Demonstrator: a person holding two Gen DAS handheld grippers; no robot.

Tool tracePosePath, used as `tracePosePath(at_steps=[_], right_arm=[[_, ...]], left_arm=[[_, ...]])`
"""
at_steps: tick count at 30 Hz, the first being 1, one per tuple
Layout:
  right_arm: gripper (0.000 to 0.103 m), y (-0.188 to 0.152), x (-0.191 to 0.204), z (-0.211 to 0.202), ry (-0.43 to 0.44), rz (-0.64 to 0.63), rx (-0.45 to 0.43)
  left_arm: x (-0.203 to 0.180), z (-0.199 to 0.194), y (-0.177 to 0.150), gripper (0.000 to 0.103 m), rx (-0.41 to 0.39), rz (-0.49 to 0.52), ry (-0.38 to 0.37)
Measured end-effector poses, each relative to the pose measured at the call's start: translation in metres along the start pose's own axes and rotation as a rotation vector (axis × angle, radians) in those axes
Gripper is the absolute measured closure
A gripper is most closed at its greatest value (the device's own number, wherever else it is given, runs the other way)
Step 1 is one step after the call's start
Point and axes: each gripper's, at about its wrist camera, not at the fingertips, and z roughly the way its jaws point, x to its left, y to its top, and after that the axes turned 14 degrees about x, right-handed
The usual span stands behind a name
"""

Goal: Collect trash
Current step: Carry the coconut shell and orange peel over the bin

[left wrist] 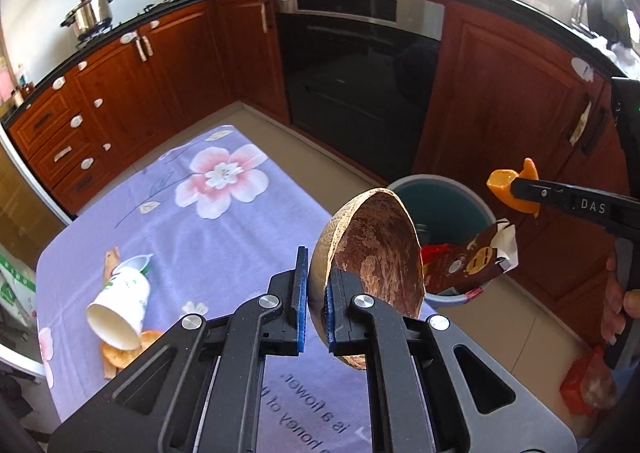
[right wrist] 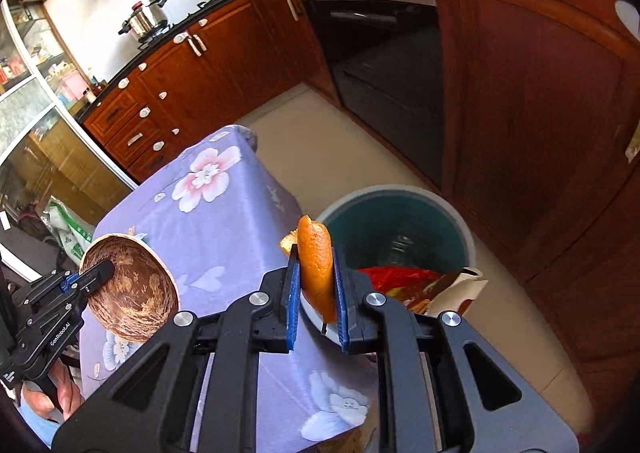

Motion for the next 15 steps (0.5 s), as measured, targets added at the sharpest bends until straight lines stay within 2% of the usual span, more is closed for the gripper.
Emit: tracePosePath(at_steps=[5,15], right_arm=[[0.089,0.002,-0.028,0.027,0.002,0.047,0.077],[0.088,0.018,-0.054,0.065,0.008,0.07,0.157]], left_arm=[[-0.039,0.027,0.025,0.095,0.036,0.053,-0.027],[-0.068,0.074,0.05,0.095,0.107,0.094,-0.041]])
